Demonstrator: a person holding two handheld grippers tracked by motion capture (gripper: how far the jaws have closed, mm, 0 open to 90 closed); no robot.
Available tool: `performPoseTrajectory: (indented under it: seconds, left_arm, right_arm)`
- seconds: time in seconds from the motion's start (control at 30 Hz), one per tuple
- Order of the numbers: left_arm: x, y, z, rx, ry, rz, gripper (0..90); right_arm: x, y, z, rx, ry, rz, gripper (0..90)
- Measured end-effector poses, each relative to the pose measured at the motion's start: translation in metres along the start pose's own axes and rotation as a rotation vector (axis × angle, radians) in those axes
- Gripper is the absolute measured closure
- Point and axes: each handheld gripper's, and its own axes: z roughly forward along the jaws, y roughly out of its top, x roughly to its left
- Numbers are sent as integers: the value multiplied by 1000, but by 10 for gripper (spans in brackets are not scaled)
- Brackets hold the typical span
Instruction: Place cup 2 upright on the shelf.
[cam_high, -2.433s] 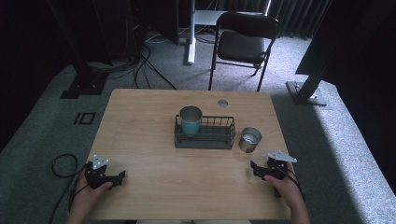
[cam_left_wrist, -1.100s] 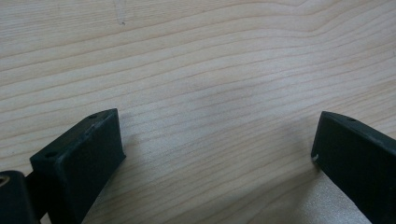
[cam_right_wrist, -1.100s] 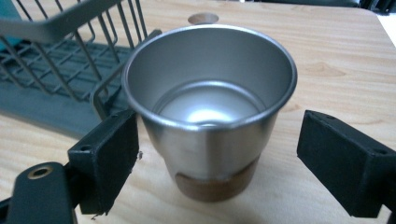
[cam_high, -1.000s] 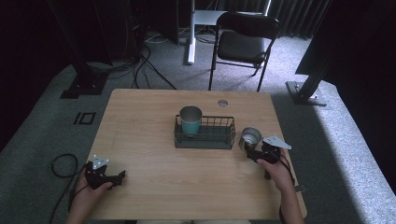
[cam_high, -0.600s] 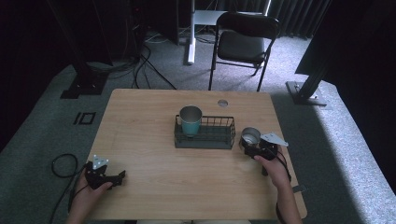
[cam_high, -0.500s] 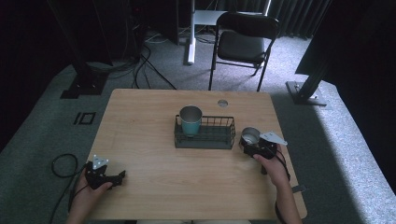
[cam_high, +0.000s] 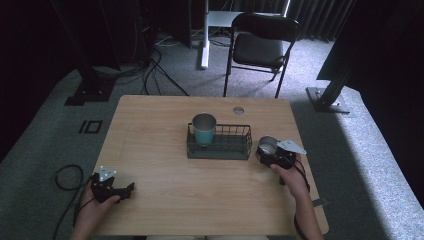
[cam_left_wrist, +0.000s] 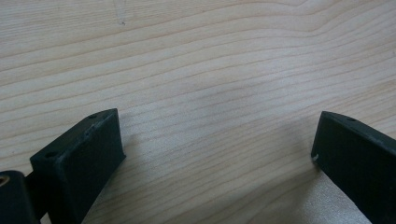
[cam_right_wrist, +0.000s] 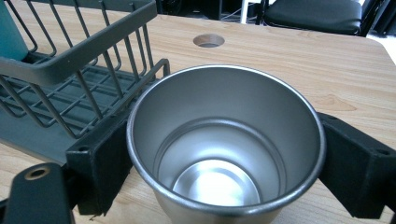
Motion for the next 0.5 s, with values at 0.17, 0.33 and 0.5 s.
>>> performPoseTrajectory:
  seconds: [0.17,0.33,0.5]
  left_arm:
    - [0,0,0,0,0,0,27]
    - [0,0,0,0,0,0,27]
    - [0,0,0,0,0,0,27]
  right_arm:
    - [0,1,1,8,-6,-18,115]
    - [0,3,1,17,-8,-34,124]
    - [0,5,0,25,-7,-48,130]
